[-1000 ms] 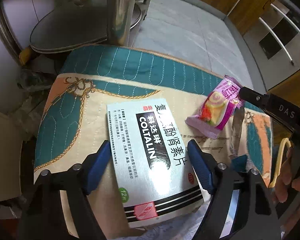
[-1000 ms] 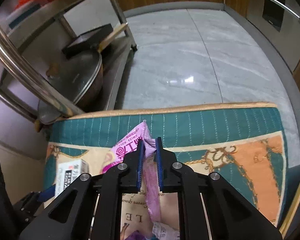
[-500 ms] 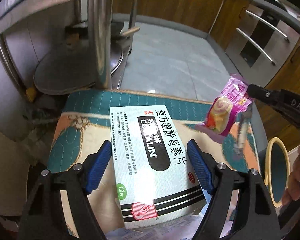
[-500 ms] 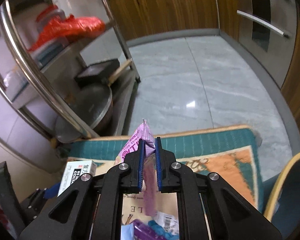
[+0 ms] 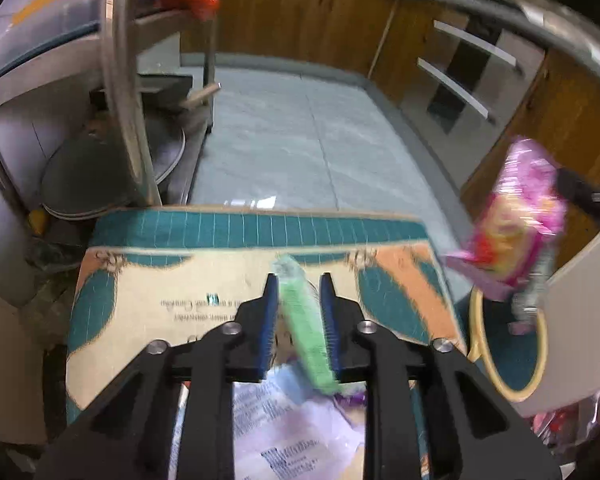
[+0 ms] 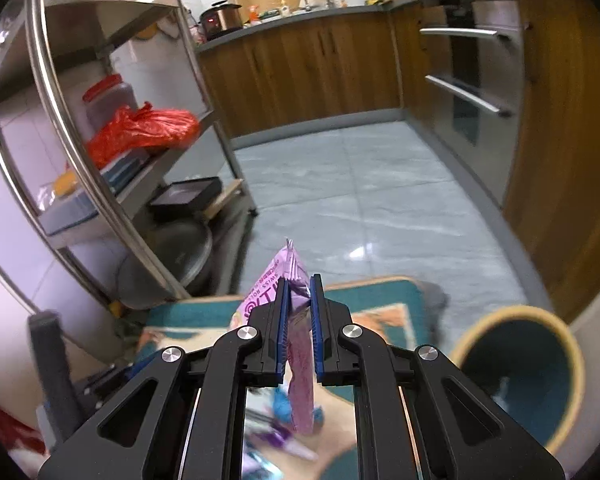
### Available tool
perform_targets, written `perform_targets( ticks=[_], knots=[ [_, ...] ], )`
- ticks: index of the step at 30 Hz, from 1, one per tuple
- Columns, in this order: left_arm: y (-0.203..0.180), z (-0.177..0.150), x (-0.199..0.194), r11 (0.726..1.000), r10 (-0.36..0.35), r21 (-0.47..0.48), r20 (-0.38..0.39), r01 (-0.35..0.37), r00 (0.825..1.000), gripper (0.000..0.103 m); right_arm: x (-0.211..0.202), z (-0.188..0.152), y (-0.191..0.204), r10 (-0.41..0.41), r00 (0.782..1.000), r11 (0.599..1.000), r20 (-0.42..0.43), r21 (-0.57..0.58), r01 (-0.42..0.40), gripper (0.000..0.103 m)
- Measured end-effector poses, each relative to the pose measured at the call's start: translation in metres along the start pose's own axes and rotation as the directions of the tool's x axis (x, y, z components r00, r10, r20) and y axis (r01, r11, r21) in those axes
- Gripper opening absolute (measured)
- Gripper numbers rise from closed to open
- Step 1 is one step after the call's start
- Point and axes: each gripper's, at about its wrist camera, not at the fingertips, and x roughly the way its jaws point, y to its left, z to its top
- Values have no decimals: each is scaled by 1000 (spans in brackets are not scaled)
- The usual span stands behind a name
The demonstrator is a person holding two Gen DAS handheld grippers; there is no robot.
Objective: Collect trash
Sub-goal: 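Grasp the white-green medicine box with the left tool and lift it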
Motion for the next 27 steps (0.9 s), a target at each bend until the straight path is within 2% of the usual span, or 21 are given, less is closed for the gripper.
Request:
perform_targets(
  ticks=[5, 7, 8, 9, 10, 11, 14, 16, 19, 23, 25, 27],
  knots=[
    [-9, -11, 22, 999, -22, 37, -80, 25, 997, 20, -39, -22, -29, -63, 998, 998, -10, -2, 63, 12],
    [-8, -12, 29, 999, -13, 45, -95, 17, 995, 26, -58, -30, -43, -102, 995, 994, -9, -25, 102, 12],
    [-5, -13, 32, 999, 0, 47, -100, 5, 995, 43, -65, -33, -48, -118, 993, 993, -10, -31, 118, 12],
    [-3, -13, 36, 999, 14, 42, -105, -10, 994, 67, -70, -36, -54, -130, 991, 991, -11, -35, 130, 12],
    [0, -13, 40, 999, 27, 25, -117, -25, 993, 72, -77, -40, -63, -145, 989, 989, -13, -38, 145, 12],
    [4, -13, 44, 1000, 26, 6, -126, -26, 992, 73, -82, -43, -70, -153, 988, 988, -14, -33, 153, 12],
    [7, -14, 59, 998, 22, -55, -175, -32, 984, 81, -87, -46, -92, -134, 991, 990, -22, 42, 135, 12],
    [4, -17, 70, 995, 11, -92, -207, -30, 978, 82, -83, -44, -101, -111, 994, 990, -22, 80, 113, 12],
    [2, -22, 85, 994, 35, -89, -240, -57, 970, 82, -69, -45, -100, -140, 989, 990, -43, 22, 141, 12],
    [6, -25, 105, 991, 15, -124, -285, -53, 958, 82, -58, -44, -101, -106, 992, 994, -64, 23, 108, 12],
    [8, -30, 120, 989, -10, -144, -337, -41, 941, 82, -54, -43, -103, -94, 993, 995, -72, 25, 96, 12],
    [4, -33, 127, 993, -3, -113, -356, -41, 934, 77, -53, -43, -104, -76, 994, 996, -74, 31, 79, 12]
  ],
)
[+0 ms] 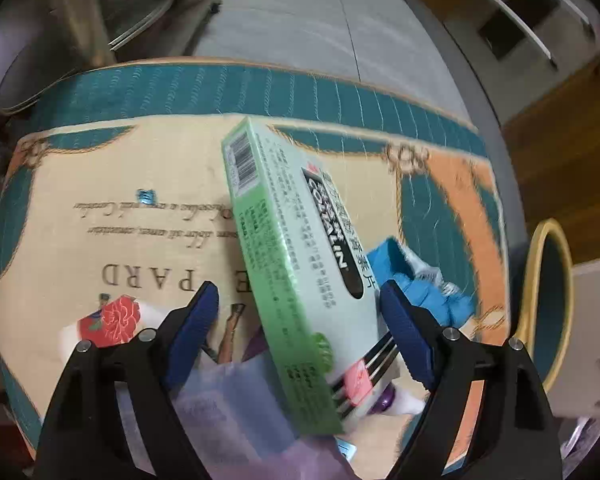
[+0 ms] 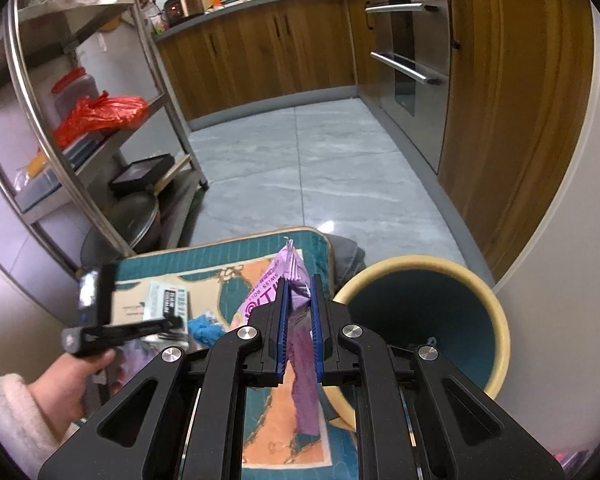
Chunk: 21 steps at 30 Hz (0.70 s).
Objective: Collect trash
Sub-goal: 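Grasp the white-green medicine box with the left tool and lift it, then move both tools over the bin and open them to drop the box and wrapper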
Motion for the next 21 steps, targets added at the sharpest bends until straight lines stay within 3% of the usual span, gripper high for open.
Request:
perform_targets(
  ticks=[1, 3, 5, 9, 13, 21],
  knots=[
    [-3, 0, 2, 1000, 19, 15, 7, -19, 1000, 72, 0, 0, 0, 8, 1000, 1000, 2, 3, -8, 12],
    [-8, -1, 4, 999, 13, 30, 8, -13, 1000, 35, -1, 1, -2, 16, 1000, 1000, 4, 4, -16, 12],
    [-16, -1, 2, 997, 27, 71, 25, -28, 999, 19, -2, 1, -6, 16, 1000, 1000, 6, 6, -16, 12],
    [-29, 0, -19, 992, 42, 114, 133, -57, 990, 18, -5, 1, -19, 2, 1000, 999, 14, 33, -3, 12],
    [-56, -3, -57, 971, 52, 207, 290, -116, 955, 18, -8, 2, -36, -49, 998, 996, 27, 79, 47, 12],
    [-131, -26, -103, 906, -154, 423, 363, -15, 919, 18, -5, -3, -78, -168, 986, 973, -3, 163, 166, 12]
  ],
)
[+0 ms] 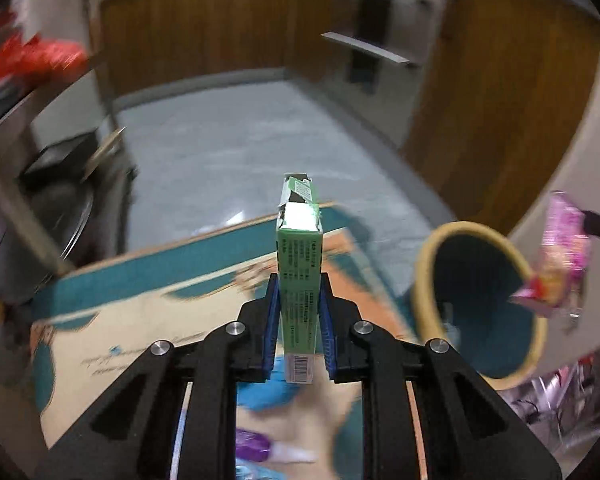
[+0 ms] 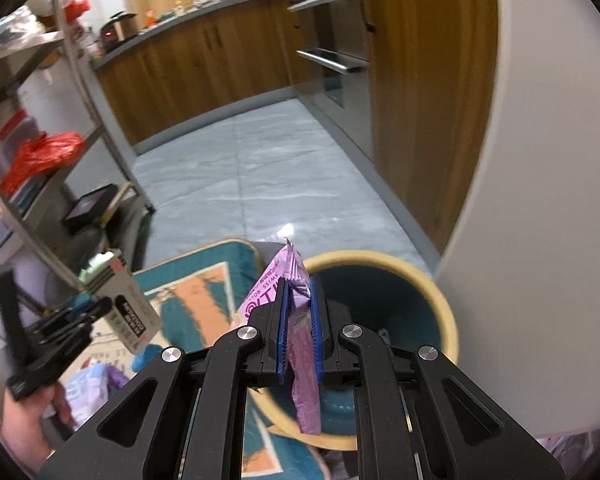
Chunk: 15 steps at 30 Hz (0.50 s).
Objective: Collect trash
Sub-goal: 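Move both tools over the bin and open them to drop the box and wrapper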
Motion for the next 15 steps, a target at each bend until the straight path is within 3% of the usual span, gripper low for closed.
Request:
perform_targets(
  ticks=[3, 6, 9, 15],
  knots=[
    [-29, 5, -8, 996, -36, 81, 29, 34, 999, 18, 5, -2, -8, -27, 999, 1000, -20, 8, 27, 12],
    [-46, 9, -13, 990, -116, 81, 31, 113, 993, 18, 6, -3, -13, -34, 999, 999, -22, 23, 34, 12],
    [-71, 10, -11, 969, -233, 94, 15, 230, 972, 18, 11, -4, -20, -89, 995, 996, -33, 27, 90, 12],
    [-131, -6, 14, 923, -299, 236, -50, 302, 953, 18, 21, -9, -32, -155, 986, 987, -64, 17, 157, 12]
  ],
)
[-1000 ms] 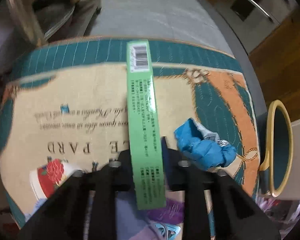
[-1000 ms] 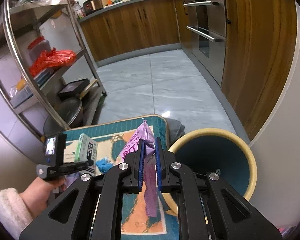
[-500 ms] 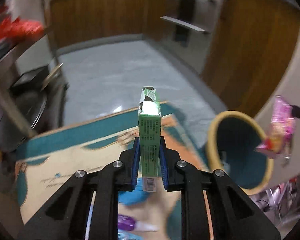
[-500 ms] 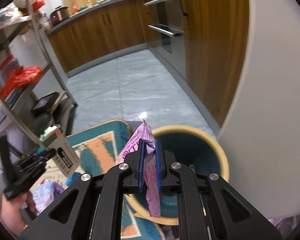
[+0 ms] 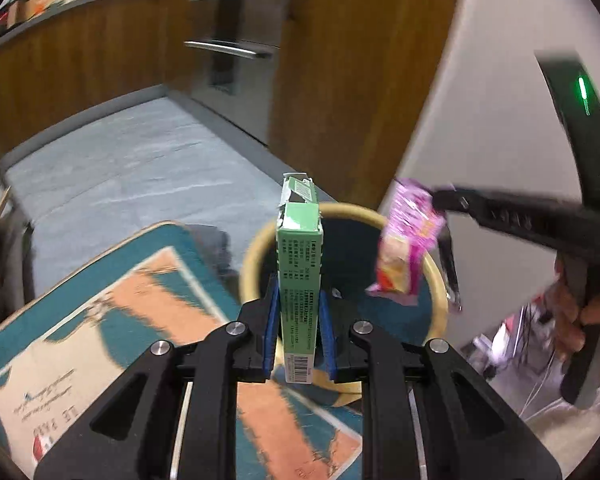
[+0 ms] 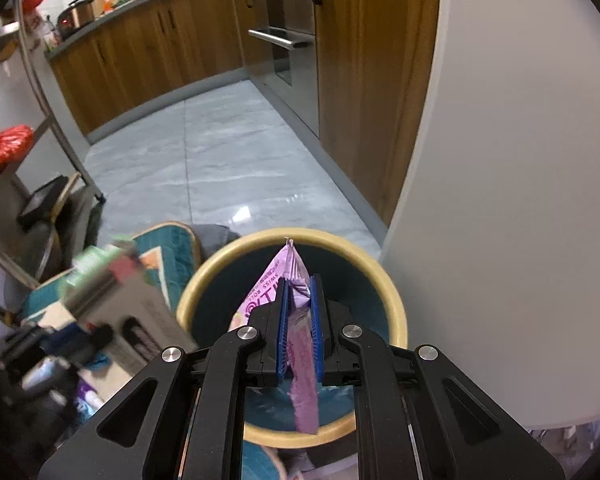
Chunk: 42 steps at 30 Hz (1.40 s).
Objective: Collect trash
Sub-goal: 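Move both tools over the bin and open them to drop the box and wrapper, then grasp the blue cloth with the right tool while the left tool grasps the white wipes pack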
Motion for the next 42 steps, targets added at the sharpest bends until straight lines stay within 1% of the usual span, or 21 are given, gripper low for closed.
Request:
perform_targets(
  ticks=[3, 6, 9, 10, 12, 13, 15, 16, 19, 20, 22, 23, 24, 25, 26, 28, 30, 32, 35, 40, 42],
  knots=[
    [-24, -7, 24, 997, -7, 75, -43, 11, 999, 18, 7, -3, -2, -28, 999, 999, -16, -35, 28, 12],
    [-29, -10, 36, 996, -15, 91, -72, 22, 997, 18, 12, -4, -4, -41, 999, 998, -35, -41, 40, 12],
    [-22, -8, 42, 998, -3, 68, -77, 8, 997, 18, 13, -7, -2, -55, 998, 997, -35, -53, 53, 12],
    [-19, -6, 41, 998, -1, 55, -77, 5, 997, 20, 13, -6, -1, -55, 998, 997, -27, -56, 53, 12],
    [-15, -6, 38, 1000, -4, 23, -73, 6, 997, 33, 11, -4, 2, -63, 998, 996, -13, -61, 62, 13],
    [-11, -7, 36, 1000, 3, 11, -66, -3, 998, 37, 9, -3, 2, -65, 998, 996, -5, -59, 64, 17],
    [-5, -7, 31, 1000, 26, 0, -59, -26, 998, 50, 6, -3, 2, -62, 998, 997, 8, -50, 62, 22],
    [-1, -7, 28, 999, 32, -11, -53, -33, 998, 54, 4, -3, 3, -64, 998, 997, 14, -47, 64, 28],
    [9, -7, 18, 999, 31, -38, -46, -32, 998, 57, 4, 0, 1, -63, 998, 997, 18, -34, 64, 35],
    [12, -8, 15, 998, 28, -50, -49, -30, 998, 60, 4, 0, 0, -56, 998, 998, 21, -30, 57, 37],
    [16, -8, 8, 998, 34, -54, -46, -37, 998, 68, 0, 1, 2, -49, 998, 998, 39, -34, 50, 50],
    [17, -8, 4, 998, 45, -51, -35, -47, 998, 74, -2, 1, 2, -48, 998, 998, 46, -31, 49, 53],
    [19, -9, 0, 997, 59, -50, -22, -60, 998, 80, -5, 2, 1, -43, 997, 999, 58, -16, 44, 60],
    [19, -9, -1, 997, 67, -48, -18, -68, 998, 82, -8, 4, 0, -39, 997, 999, 67, 0, 39, 67],
    [18, -10, -2, 996, 77, -42, -20, -78, 997, 84, -10, 6, -1, -33, 997, 999, 74, 10, 32, 71],
    [16, -12, -5, 994, 109, -14, -22, -109, 994, 85, -17, 8, 1, -20, 995, 1000, 100, 20, 18, 85],
    [14, -14, -11, 991, 136, 7, -9, -136, 991, 93, -26, 9, 4, -11, 991, 1000, 133, 12, 9, 89],
    [11, -16, -22, 987, 159, 28, 23, -160, 987, 97, -35, 10, 8, 3, 987, 1000, 163, 11, -5, 93],
    [10, -17, -40, 979, 197, 43, 57, -200, 979, 97, -49, 11, 15, 26, 976, 1000, 216, -2, -26, 96],
    [18, -20, -88, 978, 206, -14, 139, -206, 969, 97, -68, 10, 32, 61, 961, 998, 269, -42, -51, 97],
    [22, -24, -107, 976, 218, -28, 166, -217, 962, 97, -76, 8, 42, 91, 956, 995, 280, -50, -80, 97]
  ],
)
